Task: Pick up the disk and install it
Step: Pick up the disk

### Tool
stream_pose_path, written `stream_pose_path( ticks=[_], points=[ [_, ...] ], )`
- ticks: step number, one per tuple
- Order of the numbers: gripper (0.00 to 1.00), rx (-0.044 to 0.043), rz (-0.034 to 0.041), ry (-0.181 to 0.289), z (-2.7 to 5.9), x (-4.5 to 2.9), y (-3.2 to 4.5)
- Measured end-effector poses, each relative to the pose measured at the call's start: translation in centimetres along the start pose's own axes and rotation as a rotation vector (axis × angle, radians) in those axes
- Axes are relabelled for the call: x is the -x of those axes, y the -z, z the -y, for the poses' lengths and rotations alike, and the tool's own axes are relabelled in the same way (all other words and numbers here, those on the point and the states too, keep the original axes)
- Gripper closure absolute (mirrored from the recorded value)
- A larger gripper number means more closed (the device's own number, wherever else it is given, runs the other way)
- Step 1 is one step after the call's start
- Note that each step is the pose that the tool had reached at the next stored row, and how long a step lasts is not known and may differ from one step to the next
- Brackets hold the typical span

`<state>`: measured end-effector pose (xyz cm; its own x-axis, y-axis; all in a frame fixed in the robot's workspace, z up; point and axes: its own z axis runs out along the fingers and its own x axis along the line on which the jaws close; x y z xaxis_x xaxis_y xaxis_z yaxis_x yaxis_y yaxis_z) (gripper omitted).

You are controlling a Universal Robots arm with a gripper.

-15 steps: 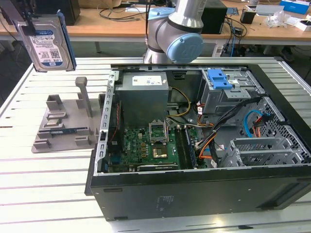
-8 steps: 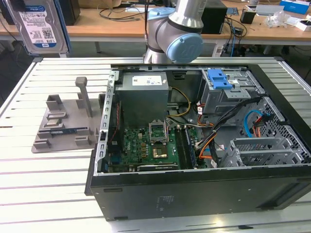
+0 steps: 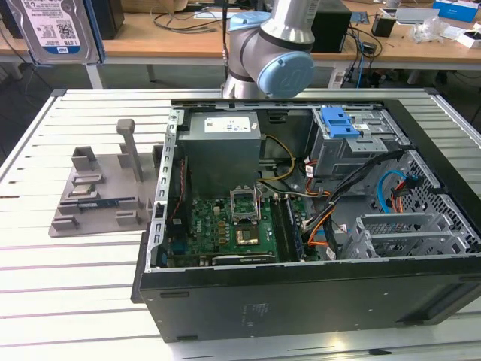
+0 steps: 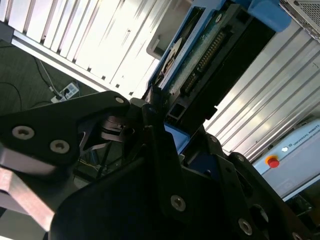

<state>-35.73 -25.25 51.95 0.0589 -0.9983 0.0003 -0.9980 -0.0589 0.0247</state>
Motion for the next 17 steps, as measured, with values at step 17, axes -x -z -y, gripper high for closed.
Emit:
stream_pose_path(
  ticks=[17],
  points=[
    [0.63, -0.0001, 0.0000, 0.000, 3.55, -0.21, 0.12]
  ],
)
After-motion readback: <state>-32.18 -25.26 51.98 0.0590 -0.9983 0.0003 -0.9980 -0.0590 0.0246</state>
